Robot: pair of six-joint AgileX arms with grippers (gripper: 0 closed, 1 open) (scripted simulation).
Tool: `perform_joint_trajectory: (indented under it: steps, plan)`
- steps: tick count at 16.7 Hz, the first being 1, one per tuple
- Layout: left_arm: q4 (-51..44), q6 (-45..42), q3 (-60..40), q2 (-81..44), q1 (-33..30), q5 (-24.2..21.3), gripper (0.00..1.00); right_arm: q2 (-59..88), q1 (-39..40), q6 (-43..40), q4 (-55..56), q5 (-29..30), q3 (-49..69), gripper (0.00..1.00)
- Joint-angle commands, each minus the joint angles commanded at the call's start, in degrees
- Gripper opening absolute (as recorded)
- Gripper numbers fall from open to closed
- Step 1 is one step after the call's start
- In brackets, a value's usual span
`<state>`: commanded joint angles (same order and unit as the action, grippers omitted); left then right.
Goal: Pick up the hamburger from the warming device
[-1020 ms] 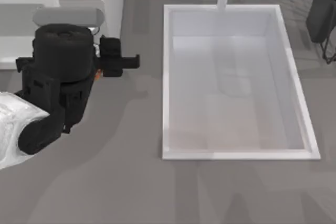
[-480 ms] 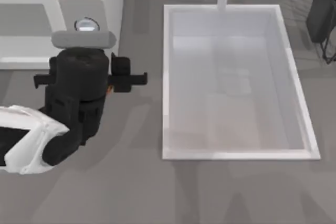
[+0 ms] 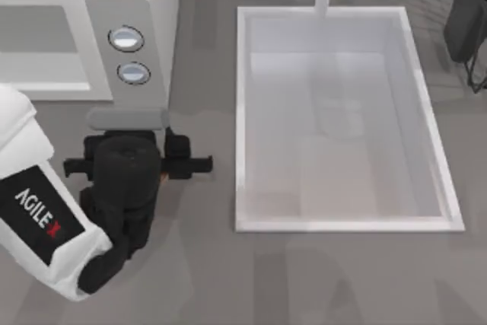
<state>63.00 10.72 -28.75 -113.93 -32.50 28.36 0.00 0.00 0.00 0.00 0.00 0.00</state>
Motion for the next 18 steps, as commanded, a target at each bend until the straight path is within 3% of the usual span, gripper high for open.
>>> perform_joint_trajectory:
  steps: [6,18]
  plan:
    - [1.8,0.0,0.7,-1.4,0.1,-0.1,0.00,0.0,0.0,0.0,0.0,0.0,0.0,1.00]
    - [1.8,0.0,0.7,-1.4,0.1,-0.1,0.90,0.0,0.0,0.0,0.0,0.0,0.0,1.00]
